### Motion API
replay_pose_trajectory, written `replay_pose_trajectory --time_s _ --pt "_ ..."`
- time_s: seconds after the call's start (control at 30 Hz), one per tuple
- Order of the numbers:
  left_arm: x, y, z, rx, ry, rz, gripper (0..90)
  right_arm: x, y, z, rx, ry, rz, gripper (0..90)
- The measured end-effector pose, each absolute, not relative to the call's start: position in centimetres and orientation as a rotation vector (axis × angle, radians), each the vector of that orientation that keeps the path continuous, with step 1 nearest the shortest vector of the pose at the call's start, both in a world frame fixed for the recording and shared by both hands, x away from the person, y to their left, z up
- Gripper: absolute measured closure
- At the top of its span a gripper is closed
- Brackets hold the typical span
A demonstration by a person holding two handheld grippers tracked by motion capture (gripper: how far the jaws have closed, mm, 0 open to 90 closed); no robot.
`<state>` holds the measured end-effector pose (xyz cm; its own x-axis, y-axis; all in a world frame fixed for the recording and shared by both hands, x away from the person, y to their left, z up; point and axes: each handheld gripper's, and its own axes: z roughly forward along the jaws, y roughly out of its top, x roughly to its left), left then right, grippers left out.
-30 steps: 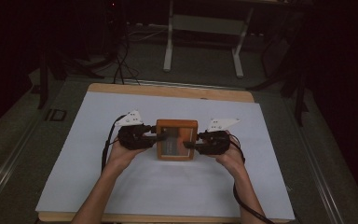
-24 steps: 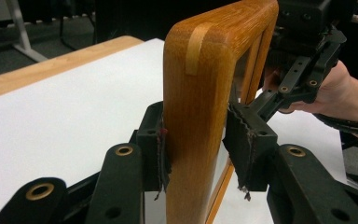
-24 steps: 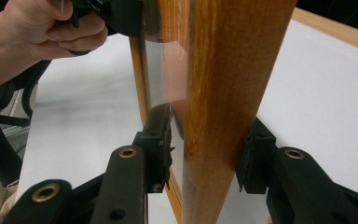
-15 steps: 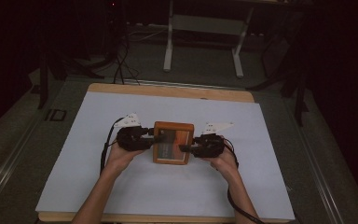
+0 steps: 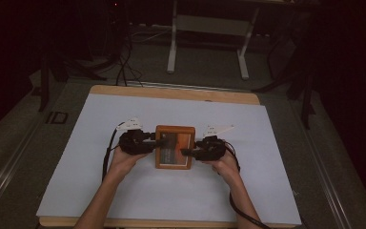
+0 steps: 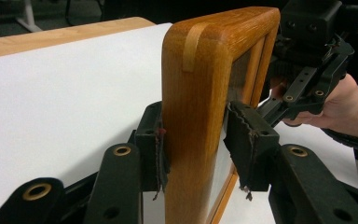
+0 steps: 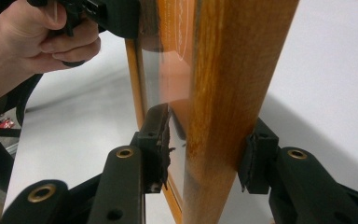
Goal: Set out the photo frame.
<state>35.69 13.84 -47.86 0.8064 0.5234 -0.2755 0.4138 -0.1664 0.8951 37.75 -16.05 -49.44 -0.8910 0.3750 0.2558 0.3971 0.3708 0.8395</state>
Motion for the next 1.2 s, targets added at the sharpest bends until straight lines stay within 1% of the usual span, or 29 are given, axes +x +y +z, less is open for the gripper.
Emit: replay_pose_trajectory --time_s 0.7,0.93,1.2 --pt "37.4 13.6 -48.4 1.774 0.788 0.081 58.4 39.0 -16.0 -49.9 -0.776 -2.552 -1.575 58.2" --pt "37.3 13.5 -48.2 1.785 0.79 0.098 57.5 39.1 -16.1 -50.0 -0.777 -2.545 -1.577 58.2" --pt "37.1 13.5 -48.2 1.794 0.793 0.103 57.5 38.9 -15.7 -49.6 -0.763 -2.613 -1.538 55.3"
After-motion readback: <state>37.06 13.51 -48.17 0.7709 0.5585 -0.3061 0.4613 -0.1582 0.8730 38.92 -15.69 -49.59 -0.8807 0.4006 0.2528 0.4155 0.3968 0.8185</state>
